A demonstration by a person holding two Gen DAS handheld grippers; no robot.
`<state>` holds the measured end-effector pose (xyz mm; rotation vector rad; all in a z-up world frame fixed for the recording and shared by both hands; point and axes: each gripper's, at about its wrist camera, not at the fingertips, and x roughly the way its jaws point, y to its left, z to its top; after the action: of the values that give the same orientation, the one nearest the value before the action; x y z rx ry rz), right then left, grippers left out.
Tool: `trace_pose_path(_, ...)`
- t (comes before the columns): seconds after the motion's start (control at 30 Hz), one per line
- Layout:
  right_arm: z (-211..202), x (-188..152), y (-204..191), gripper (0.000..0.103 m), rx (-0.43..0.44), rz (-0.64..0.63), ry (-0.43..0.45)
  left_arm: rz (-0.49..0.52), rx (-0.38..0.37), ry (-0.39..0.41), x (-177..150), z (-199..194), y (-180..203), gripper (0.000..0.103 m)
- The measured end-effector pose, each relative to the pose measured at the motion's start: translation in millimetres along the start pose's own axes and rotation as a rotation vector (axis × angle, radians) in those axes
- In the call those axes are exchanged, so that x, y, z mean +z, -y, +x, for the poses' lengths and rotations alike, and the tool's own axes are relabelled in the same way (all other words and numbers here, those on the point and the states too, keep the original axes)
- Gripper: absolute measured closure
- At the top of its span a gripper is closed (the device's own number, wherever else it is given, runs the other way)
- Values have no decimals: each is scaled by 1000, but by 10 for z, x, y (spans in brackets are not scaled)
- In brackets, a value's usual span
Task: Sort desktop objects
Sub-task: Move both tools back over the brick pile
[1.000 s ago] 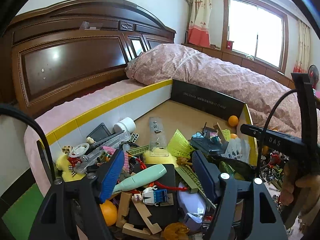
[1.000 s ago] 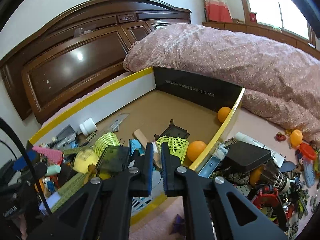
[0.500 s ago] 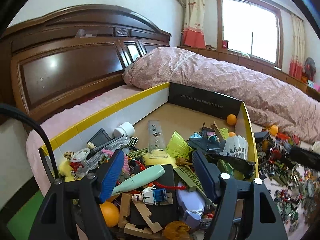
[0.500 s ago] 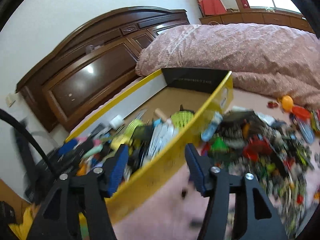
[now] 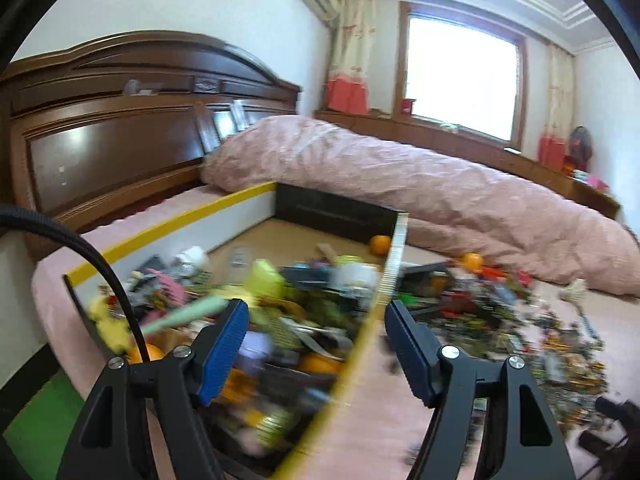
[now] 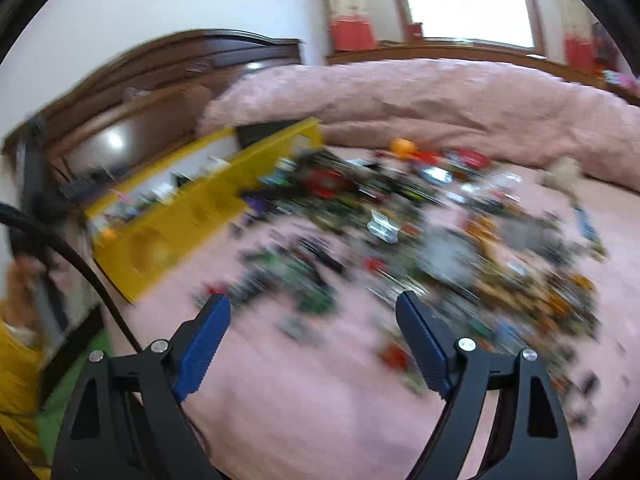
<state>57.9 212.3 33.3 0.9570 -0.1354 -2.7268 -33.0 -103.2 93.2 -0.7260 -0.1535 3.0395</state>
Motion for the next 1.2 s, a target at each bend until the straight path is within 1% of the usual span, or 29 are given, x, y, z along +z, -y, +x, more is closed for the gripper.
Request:
trace_pose_path(0.07, -113, -181, 148, 17, -87, -15, 7, 3, -40, -3, -43, -79, 233, 31)
trace_pose_path(0.17, -250, -420, 356, 17, -177, -11, 12, 10, -114, -21, -118, -140, 582, 31)
trace_pose_path(0.27, -312, -608, 538, 17, -226, 16, 1, 14, -173, -40, -237, -129, 927, 31)
trace_pose_path(0.37, -356, -776, 620, 17, -276, 41, -1, 15, -227, -74, -352, -45, 1241, 31)
trace_pose_path(0.5, -444, -978, 628, 17, -337, 19, 39, 42, -293, -126, -515, 153, 1671, 31)
trace_pose_path(0.57, -448, -1025, 625, 17, -355, 8, 51, 68, -328, -151, -600, 235, 1919, 31)
trace_pose_path(0.67, -398, -1078, 644, 17, -338, 17, 41, 147, -377, -175, -725, 348, 2299, 31)
trace_pose_path(0.8, -365, -1102, 692, 15, -315, 43, 43, 279, -412, -199, -828, 497, 2756, 31)
trace_pose_path(0.87, -369, -1106, 708, 13, -299, 51, 49, 322, -413, -217, -867, 602, 2909, 31)
trace_pose_path(1.0, -369, -1117, 717, 12, -284, 54, 53, 341, -393, -266, -905, 850, 3106, 31)
trace_pose_path(1.2, -386, -1118, 740, 11, -255, 70, 60, 327, -357, -327, -935, 1119, 3165, 31)
